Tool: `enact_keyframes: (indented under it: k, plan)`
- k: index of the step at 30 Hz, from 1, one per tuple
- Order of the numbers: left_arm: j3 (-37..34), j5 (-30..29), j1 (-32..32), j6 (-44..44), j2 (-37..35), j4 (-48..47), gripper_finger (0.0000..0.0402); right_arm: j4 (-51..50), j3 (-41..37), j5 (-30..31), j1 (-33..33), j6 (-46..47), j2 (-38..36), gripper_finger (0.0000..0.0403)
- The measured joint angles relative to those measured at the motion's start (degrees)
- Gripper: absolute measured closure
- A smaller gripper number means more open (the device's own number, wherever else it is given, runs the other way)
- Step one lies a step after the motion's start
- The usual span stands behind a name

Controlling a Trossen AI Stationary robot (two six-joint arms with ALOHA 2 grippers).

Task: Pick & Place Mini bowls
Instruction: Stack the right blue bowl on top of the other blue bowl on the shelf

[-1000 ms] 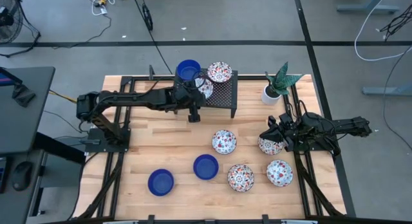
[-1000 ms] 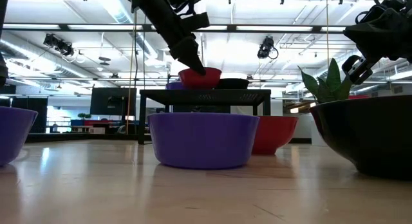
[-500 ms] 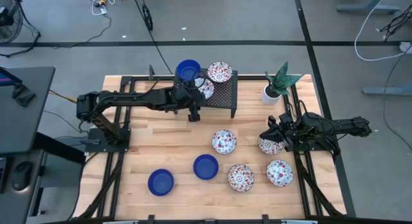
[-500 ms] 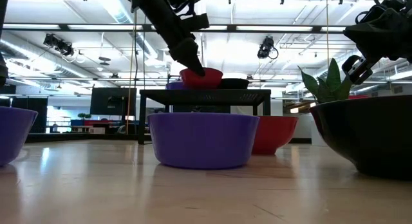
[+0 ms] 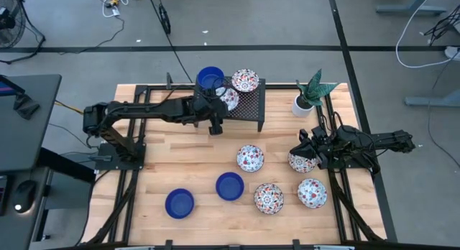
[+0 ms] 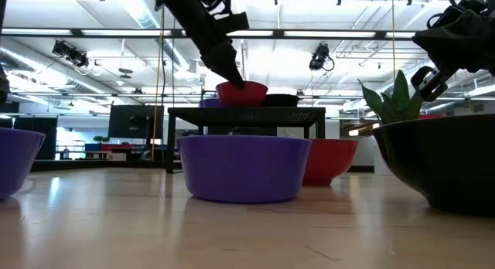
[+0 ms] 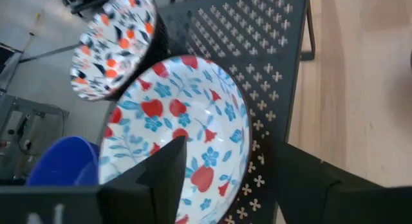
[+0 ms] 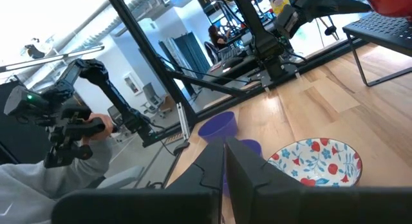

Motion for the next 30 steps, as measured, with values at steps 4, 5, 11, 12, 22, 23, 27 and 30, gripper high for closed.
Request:
enact_keyframes:
  k: [4, 5, 11, 12, 22, 23, 27, 30]
  plan:
    - [0.0, 0.0, -0.9, -1.0, -2.1, -0.1, 0.0161, 0.0, 0.0, 0.0, 0.0, 0.0, 0.0, 0.0382]
    - [0.0, 0.0, -1.3, -1.2, -2.7, -0.1, 0.0156, 0.0, 0.0, 0.0, 0.0, 0.0, 0.0, 0.0382]
    - [0.0, 0.8, -5.4, -4.6, -7.1, -3.8, 0.0146, 0.0, 0.0, 0.0, 0.0, 0.0, 0.0, 0.0382]
    - [0.0, 1.6, -6.3, -5.7, -7.9, -4.8, 0.0147, 0.0, 0.0, 0.0, 0.0, 0.0, 0.0, 0.0382]
    - [-3.1, 6.3, -15.4, -16.2, -13.1, -18.1, 0.0176, 0.0, 0.0, 0.0, 0.0, 0.0, 0.0, 0.0382]
    - [-5.2, 6.1, -16.2, -17.0, -14.0, -16.9, 0.018, 0.0, 0.0, 0.0, 0.0, 0.0, 0.0, 0.0382]
    - [-17.5, 5.7, -18.4, -20.4, -19.6, -5.9, 0.0194, 0.0, 0.0, 0.0, 0.0, 0.0, 0.0, 0.0382]
    - [-28.9, 6.0, -19.4, -21.5, -24.7, 7.7, 0.0203, 0.0, 0.0, 0.0, 0.0, 0.0, 0.0, 0.0382]
